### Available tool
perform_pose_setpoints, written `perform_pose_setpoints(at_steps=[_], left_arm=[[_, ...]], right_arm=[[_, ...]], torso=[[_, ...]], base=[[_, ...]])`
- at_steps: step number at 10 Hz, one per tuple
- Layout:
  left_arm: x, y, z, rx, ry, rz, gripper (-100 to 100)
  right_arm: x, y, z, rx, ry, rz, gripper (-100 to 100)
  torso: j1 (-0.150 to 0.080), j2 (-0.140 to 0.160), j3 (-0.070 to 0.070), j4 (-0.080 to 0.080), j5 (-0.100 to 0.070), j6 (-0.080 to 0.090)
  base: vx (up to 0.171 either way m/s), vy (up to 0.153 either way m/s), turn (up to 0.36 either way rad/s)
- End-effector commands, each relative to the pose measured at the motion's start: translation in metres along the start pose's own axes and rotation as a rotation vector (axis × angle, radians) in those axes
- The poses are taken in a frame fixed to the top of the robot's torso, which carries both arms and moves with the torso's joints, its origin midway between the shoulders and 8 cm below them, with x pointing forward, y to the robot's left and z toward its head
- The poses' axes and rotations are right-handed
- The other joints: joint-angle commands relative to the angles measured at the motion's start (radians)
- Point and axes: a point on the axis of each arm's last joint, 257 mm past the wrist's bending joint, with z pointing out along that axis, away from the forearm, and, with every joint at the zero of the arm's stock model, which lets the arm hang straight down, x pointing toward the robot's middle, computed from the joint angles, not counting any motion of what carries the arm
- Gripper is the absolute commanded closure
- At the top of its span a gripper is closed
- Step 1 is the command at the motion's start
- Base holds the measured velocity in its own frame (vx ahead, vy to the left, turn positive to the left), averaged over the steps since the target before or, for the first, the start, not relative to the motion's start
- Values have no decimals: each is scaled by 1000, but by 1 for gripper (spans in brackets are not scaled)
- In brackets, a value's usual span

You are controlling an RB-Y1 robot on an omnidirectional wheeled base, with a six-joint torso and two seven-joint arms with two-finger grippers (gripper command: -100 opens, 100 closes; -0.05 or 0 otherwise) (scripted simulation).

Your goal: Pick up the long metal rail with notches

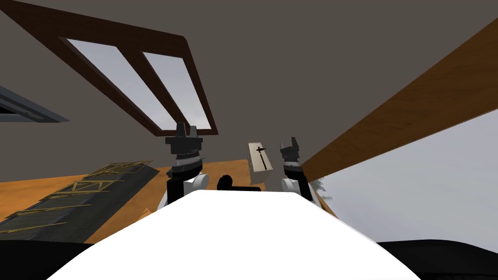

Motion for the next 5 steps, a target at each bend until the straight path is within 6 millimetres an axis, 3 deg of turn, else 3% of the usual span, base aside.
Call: perform_pose_setpoints(at_steps=[1, 4, 5], left_arm=[[0, 0, 0, 0, 0, 0, 0], [0, 0, 0, 0, 0, 0, 0], [0, 0, 0, 0, 0, 0, 0]], right_arm=[[-18, -30, -3, 85, -20, 1, -100], [-31, -54, -8, 157, -42, 5, -100], [-45, -76, -15, 222, -68, 10, -100]], torso=[[0, 0, 0, 0, 0, 0], [0, -1, 0, 0, 0, 0], [-1, -1, -1, 0, 0, 0]], base=[[-50, 102, 21], [-20, 78, 28], [-28, 98, 19]])
